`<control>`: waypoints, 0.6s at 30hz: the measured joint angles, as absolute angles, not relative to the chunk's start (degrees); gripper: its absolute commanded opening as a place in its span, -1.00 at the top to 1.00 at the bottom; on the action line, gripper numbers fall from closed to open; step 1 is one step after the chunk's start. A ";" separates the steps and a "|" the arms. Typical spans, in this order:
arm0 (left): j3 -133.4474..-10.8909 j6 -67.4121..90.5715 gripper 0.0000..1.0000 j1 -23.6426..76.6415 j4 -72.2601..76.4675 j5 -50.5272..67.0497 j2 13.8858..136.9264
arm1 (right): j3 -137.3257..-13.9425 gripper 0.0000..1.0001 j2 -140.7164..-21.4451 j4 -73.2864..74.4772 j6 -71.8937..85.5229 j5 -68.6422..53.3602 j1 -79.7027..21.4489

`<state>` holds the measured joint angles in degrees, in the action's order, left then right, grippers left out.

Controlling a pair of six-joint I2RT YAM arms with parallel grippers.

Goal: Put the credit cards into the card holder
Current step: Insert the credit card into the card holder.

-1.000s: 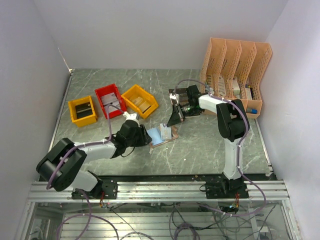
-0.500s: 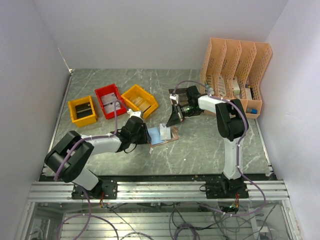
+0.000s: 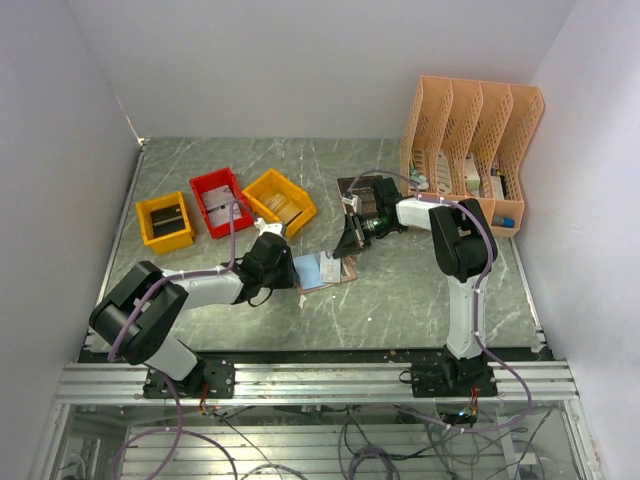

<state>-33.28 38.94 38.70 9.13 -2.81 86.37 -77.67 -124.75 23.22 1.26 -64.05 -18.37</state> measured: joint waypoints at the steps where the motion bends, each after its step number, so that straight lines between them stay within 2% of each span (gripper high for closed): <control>1: -33.28 38.89 0.32 38.70 9.13 -2.83 86.37 | -77.41 1.00 -124.73 22.94 1.74 -63.64 -18.37; 18: -34.13 38.24 0.34 38.70 9.15 -2.83 87.35 | -77.34 1.00 -119.92 22.65 2.76 -56.97 -17.98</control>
<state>-34.13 38.24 38.70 9.15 -2.83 87.35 -77.34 -119.92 22.65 2.76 -56.97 -17.98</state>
